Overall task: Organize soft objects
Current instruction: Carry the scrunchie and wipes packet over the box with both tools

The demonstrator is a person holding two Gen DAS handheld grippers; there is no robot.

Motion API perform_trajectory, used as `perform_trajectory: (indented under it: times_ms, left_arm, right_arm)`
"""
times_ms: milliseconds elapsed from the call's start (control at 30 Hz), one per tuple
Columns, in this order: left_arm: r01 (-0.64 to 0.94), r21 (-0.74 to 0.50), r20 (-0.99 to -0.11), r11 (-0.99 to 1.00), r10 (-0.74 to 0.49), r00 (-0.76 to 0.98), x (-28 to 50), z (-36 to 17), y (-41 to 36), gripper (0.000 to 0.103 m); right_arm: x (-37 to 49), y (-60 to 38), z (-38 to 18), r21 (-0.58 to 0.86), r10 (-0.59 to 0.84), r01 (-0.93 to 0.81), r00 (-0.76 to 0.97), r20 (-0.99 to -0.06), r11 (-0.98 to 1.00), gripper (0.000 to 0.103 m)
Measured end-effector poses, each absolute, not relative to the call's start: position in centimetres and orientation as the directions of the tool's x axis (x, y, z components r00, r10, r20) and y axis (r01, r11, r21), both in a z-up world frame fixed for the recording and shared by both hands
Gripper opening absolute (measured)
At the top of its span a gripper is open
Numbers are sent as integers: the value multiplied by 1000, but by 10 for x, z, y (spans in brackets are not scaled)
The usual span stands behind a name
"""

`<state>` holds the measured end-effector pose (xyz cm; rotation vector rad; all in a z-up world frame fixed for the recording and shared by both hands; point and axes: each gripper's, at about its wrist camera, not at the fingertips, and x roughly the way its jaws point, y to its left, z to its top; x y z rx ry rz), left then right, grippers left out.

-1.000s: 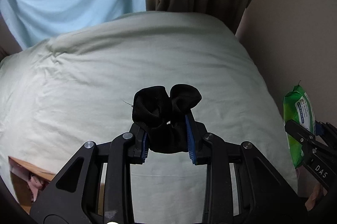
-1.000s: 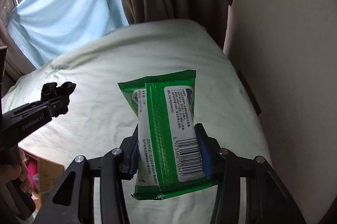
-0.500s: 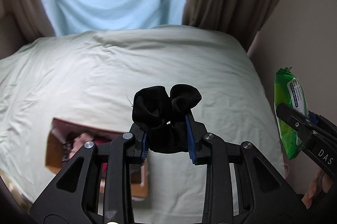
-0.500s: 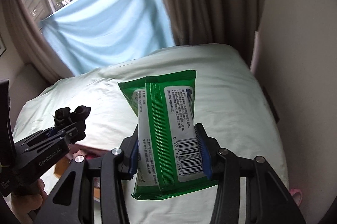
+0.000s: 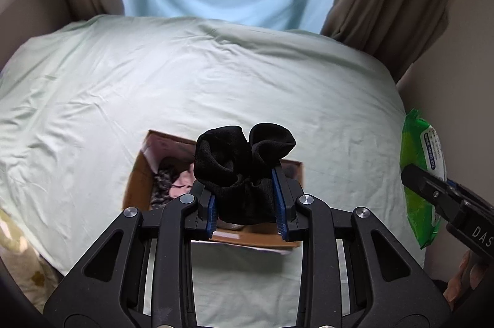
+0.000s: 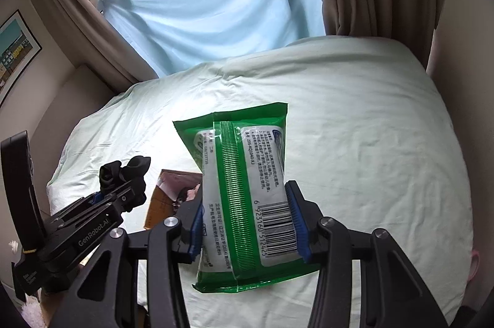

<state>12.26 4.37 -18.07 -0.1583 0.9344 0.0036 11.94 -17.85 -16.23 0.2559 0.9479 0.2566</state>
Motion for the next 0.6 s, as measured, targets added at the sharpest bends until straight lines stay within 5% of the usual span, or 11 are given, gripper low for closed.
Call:
perform_trajectory:
  times_ms: [600]
  left_arm:
    - [77,-137,-902,988,-156,403,177,-283,142,26]
  right_arm:
    - [146,-54,-250,328,269,78,410,-871,942,44]
